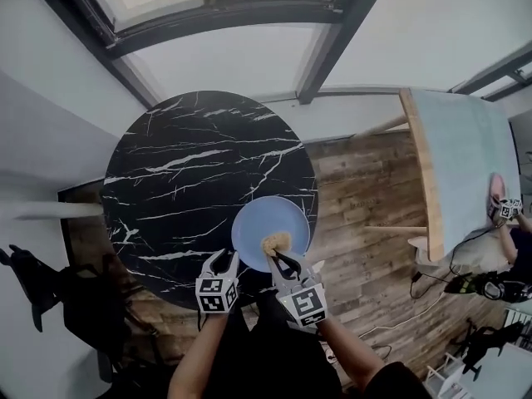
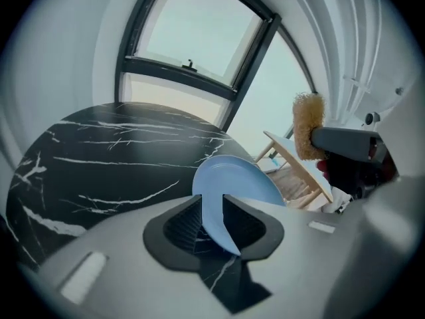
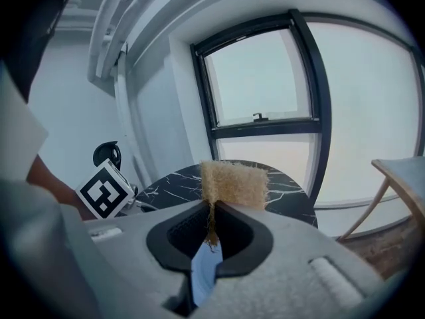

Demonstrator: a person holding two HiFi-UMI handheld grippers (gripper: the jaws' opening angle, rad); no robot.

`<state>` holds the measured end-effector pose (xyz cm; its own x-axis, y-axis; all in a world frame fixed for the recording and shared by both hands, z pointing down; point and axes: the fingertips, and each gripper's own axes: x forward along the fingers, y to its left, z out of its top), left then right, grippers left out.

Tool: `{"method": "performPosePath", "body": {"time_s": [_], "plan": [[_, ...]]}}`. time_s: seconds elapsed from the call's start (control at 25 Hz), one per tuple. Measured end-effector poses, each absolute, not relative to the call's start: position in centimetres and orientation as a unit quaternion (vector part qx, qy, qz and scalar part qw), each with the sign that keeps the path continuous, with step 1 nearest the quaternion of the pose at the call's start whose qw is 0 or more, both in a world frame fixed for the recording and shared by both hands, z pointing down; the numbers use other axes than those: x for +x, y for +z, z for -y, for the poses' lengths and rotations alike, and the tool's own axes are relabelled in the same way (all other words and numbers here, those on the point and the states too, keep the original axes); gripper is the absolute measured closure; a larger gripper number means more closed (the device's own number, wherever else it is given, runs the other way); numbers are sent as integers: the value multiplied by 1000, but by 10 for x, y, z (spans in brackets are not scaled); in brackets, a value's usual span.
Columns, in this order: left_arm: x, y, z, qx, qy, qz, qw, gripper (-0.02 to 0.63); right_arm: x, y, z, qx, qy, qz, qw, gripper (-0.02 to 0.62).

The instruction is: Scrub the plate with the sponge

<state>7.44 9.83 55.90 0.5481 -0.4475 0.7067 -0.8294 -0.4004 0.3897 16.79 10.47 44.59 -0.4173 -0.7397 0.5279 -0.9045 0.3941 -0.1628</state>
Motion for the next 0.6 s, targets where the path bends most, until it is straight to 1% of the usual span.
{"method": "performPosePath", "body": {"time_s": [0.08,0.2,0.36,0.48,0.6], "plan": [[72,577,-95,781,254,415,393,503,168,461,-97,497,216,816,201,572],[74,599,-95,763,254,413,427,484,168,484,-87,487,215,819,213,572],[81,621,-96,748,261,404,457,469,169,506,-76,479,217,821,224,572],[82,632,-95,736,257,402,481,477,168,523,-71,474,226,819,230,572],[87,640,-94,736,258,395,486,497,167,533,-71,472,232,818,235,572]]}}
